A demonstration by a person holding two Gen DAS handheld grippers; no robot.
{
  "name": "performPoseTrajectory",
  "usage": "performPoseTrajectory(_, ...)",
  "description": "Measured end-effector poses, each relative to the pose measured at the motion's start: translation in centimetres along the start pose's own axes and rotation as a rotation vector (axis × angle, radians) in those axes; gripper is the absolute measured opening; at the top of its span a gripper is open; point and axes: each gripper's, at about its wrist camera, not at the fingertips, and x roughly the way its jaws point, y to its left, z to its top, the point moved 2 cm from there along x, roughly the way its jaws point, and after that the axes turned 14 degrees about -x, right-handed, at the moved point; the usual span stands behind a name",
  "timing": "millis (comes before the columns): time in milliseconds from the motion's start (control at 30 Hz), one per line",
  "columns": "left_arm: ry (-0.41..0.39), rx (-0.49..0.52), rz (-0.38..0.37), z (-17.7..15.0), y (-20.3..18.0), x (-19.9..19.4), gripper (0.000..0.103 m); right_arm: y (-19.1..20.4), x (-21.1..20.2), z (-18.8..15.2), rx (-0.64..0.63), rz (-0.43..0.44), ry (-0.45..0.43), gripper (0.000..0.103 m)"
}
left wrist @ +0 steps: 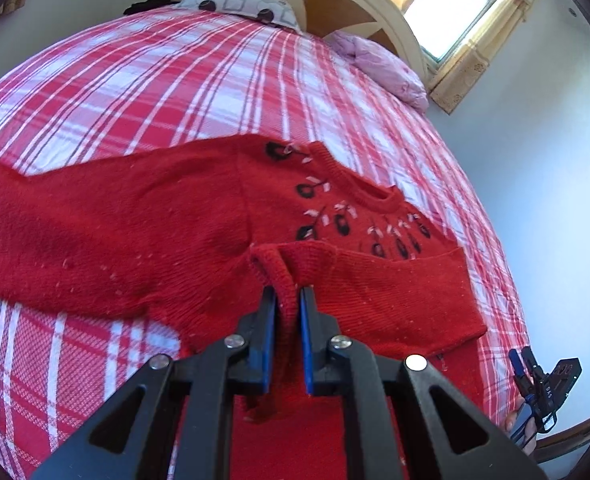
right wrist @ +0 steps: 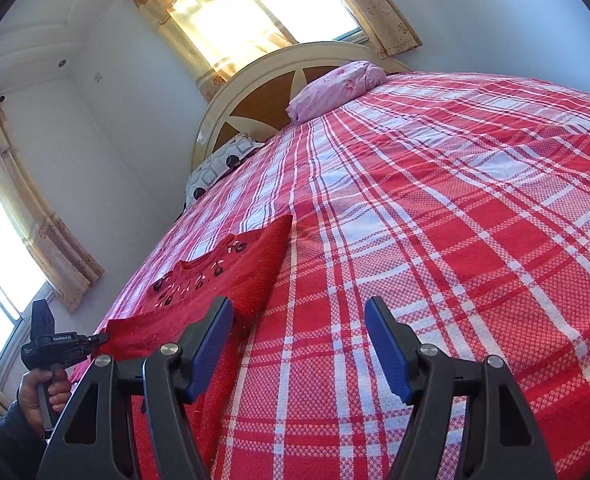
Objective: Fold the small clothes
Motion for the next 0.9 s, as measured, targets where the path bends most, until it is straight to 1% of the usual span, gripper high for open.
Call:
performPoseTrajectory(67,0.005,-0.008,0.006,-0.3,0.4,0.3,0.012,0.0,0.0,0.0,0.001,-0.001,0.003,0.069)
performPoseTrajectory(167,0.01,0.014,0.046,-0.7,0.7,1.3,0.012,0.1,0.3,-0.1,-0.001,-0.004,0.02,0.069)
performPoseTrajectory(200,0.0,0.017,0.068,-0.6,1.0,1.6,0.012,0.1,0.3,-0.1,-0.002,-0.005,0.024,0.069)
performPoseTrajectory(267,0.003,0.002,0.062,-0.5,1.5,2.0,0.012,0.1,0.4,-0.2,-0.002,-0.003,0.029,0.069)
performPoseTrajectory(400,0.0,0.029,0.087,-0.7,1.8,2.6,0.012,0.1,1.0,-0.3,-0.004,-0.004,0.06,0.069)
performPoseTrajectory(533,-0.018,0.053,0.094,-1.0,1.5,2.4,0.017,0.1,1.4,-0.5,-0.008,-0.006,0.083,0.069)
performPoseTrajectory(667,-0.036,0.129,0.112,-1.3,0.9,2.1,0.018,0.3,1.9,-0.7,-0.016,0.003,0.114,0.069)
performPoseTrajectory(767,-0.028,0.131,0.143,-1.2,1.3,2.3,0.018,0.4,2.2,-0.8,-0.022,0.003,0.127,0.07)
performPoseTrajectory(900,-0.035,0.132,0.137,-1.2,1.7,2.4,0.018,0.4,2.2,-0.9,-0.023,0.004,0.131,0.07)
